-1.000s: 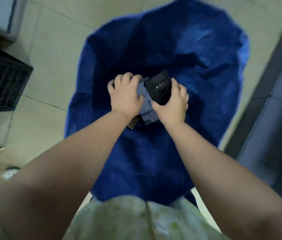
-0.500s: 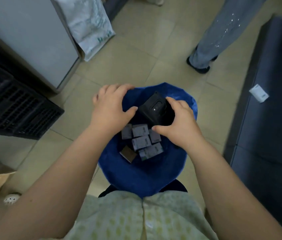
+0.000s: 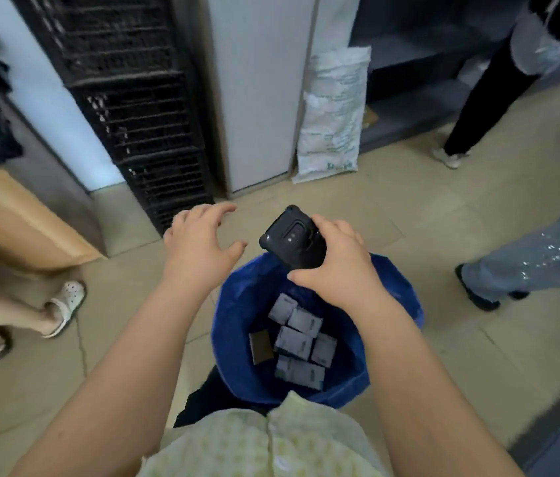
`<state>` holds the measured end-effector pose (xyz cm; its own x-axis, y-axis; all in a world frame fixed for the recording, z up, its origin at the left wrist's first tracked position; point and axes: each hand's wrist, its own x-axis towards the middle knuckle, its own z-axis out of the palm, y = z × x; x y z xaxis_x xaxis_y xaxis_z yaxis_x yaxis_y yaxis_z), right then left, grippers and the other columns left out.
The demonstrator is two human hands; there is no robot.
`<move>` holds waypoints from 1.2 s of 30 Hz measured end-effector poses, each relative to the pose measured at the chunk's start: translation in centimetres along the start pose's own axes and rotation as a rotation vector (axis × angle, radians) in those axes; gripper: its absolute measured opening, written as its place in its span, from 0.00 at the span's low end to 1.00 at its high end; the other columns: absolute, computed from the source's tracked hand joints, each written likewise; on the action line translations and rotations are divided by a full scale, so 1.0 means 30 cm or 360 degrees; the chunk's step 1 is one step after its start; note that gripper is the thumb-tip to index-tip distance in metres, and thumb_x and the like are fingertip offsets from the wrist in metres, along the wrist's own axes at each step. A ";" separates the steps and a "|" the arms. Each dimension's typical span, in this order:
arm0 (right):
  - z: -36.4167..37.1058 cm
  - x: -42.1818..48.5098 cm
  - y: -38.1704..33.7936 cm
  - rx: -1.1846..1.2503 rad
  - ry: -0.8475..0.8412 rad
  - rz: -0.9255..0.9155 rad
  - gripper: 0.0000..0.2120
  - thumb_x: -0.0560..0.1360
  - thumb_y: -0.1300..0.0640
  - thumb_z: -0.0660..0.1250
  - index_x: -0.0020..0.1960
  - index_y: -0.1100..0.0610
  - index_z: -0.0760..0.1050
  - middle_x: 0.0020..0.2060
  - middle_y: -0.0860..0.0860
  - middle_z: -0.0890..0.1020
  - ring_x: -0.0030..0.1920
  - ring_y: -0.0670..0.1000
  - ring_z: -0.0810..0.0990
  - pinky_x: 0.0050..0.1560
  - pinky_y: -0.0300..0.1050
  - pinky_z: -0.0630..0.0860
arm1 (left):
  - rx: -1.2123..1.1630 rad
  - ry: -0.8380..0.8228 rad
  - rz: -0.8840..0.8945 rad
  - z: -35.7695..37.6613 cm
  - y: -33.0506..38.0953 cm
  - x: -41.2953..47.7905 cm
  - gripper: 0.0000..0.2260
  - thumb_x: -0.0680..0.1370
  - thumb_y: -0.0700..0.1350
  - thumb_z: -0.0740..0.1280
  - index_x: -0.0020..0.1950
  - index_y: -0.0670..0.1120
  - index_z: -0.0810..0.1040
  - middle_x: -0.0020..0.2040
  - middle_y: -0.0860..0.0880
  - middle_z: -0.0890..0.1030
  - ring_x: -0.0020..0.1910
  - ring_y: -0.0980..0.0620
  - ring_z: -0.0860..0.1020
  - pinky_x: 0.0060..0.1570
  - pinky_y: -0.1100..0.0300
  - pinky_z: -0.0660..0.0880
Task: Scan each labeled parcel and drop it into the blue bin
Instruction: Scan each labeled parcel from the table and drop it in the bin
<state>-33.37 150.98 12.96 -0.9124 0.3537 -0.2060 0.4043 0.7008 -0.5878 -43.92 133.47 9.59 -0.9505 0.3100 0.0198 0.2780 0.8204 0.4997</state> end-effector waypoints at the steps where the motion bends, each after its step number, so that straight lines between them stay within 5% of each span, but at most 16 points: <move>1: 0.016 -0.010 -0.028 -0.0023 -0.0045 -0.0086 0.33 0.67 0.52 0.77 0.68 0.50 0.68 0.55 0.47 0.67 0.64 0.54 0.67 0.66 0.56 0.68 | 0.0016 0.0070 -0.0075 -0.029 -0.027 -0.045 0.25 0.73 0.53 0.73 0.70 0.57 0.72 0.68 0.52 0.75 0.69 0.44 0.66 0.66 0.48 0.64; 10: 0.239 -0.169 -0.379 -0.0264 -0.0431 -0.0797 0.40 0.68 0.49 0.74 0.75 0.47 0.61 0.64 0.48 0.68 0.65 0.53 0.66 0.66 0.54 0.69 | 0.0124 0.0526 -0.0831 -0.310 -0.325 -0.529 0.25 0.73 0.58 0.71 0.69 0.58 0.72 0.66 0.51 0.75 0.69 0.43 0.68 0.64 0.45 0.65; 18: 0.510 -0.478 -0.724 -0.0403 -0.0628 -0.1304 0.31 0.65 0.48 0.75 0.65 0.45 0.68 0.56 0.46 0.69 0.59 0.53 0.67 0.54 0.51 0.68 | 0.0113 0.0770 -0.1452 -0.526 -0.600 -1.064 0.27 0.73 0.58 0.71 0.71 0.61 0.69 0.72 0.51 0.71 0.72 0.43 0.64 0.69 0.43 0.61; 32: 1.223 -1.425 -1.289 -0.0402 -0.1081 -0.1989 0.43 0.66 0.47 0.75 0.76 0.49 0.61 0.66 0.49 0.69 0.68 0.56 0.67 0.66 0.56 0.69 | 0.0127 0.1248 -0.2222 -0.888 -1.142 -2.264 0.26 0.73 0.62 0.70 0.70 0.60 0.71 0.69 0.47 0.73 0.69 0.40 0.66 0.66 0.40 0.65; 36: 1.412 -1.708 -1.408 -0.0402 -0.1214 -0.2191 0.37 0.65 0.46 0.76 0.70 0.45 0.66 0.59 0.47 0.71 0.63 0.54 0.68 0.56 0.50 0.66 | 0.0107 0.1442 -0.2431 -0.942 -1.225 -2.558 0.27 0.73 0.61 0.70 0.71 0.59 0.70 0.69 0.48 0.72 0.71 0.40 0.65 0.67 0.42 0.63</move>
<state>-6.39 77.02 15.21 -0.3591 -0.9330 -0.0224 -0.7901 0.3167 -0.5248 14.88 65.96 14.19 -0.1091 -0.9926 0.0532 -0.8597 0.1211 0.4963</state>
